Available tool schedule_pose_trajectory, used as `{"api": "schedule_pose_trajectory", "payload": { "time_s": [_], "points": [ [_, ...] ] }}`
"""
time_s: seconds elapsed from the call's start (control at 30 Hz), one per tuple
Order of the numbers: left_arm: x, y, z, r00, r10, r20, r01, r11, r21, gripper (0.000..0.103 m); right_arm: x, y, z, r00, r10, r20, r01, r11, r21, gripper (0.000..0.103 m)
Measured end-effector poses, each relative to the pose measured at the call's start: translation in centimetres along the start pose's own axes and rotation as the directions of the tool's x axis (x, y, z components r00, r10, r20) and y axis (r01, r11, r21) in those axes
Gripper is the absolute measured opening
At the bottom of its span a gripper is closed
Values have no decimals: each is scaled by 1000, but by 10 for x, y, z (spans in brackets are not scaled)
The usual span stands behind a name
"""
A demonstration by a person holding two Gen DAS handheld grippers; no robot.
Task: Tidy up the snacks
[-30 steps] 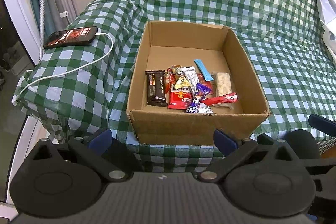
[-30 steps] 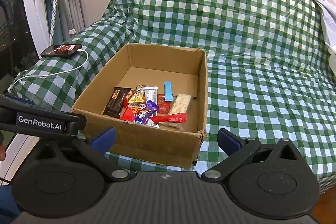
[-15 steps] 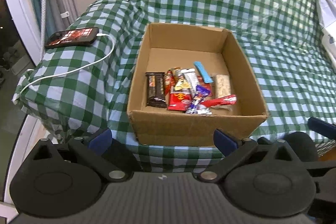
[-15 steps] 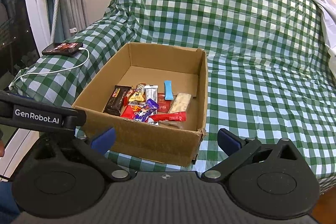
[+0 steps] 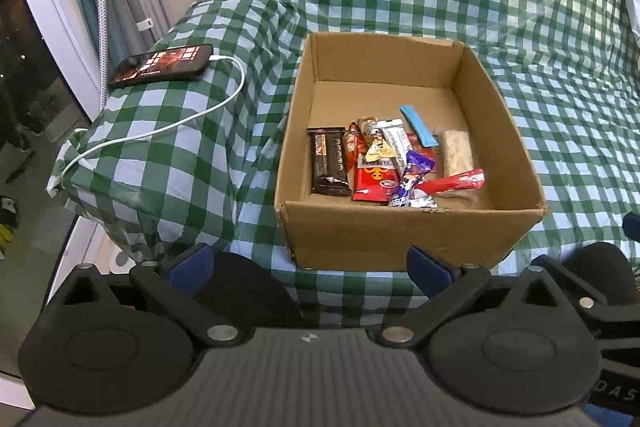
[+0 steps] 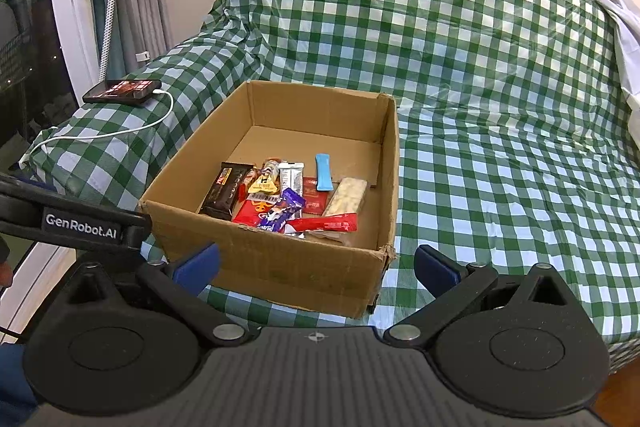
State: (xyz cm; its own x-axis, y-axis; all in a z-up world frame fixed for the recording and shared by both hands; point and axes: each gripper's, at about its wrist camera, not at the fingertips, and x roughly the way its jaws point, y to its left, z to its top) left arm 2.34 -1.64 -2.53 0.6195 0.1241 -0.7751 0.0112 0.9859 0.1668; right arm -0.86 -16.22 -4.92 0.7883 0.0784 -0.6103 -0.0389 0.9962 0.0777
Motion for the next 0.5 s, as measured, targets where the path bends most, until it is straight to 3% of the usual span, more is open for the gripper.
{"api": "schedule_pose_trajectory", "payload": {
  "time_s": [0.5],
  "points": [
    [-2,-5,-2,1000,4,-4,-4,999,34,103,-2,0,1,1000,9,9,-9,1000,-12,102]
  ]
}}
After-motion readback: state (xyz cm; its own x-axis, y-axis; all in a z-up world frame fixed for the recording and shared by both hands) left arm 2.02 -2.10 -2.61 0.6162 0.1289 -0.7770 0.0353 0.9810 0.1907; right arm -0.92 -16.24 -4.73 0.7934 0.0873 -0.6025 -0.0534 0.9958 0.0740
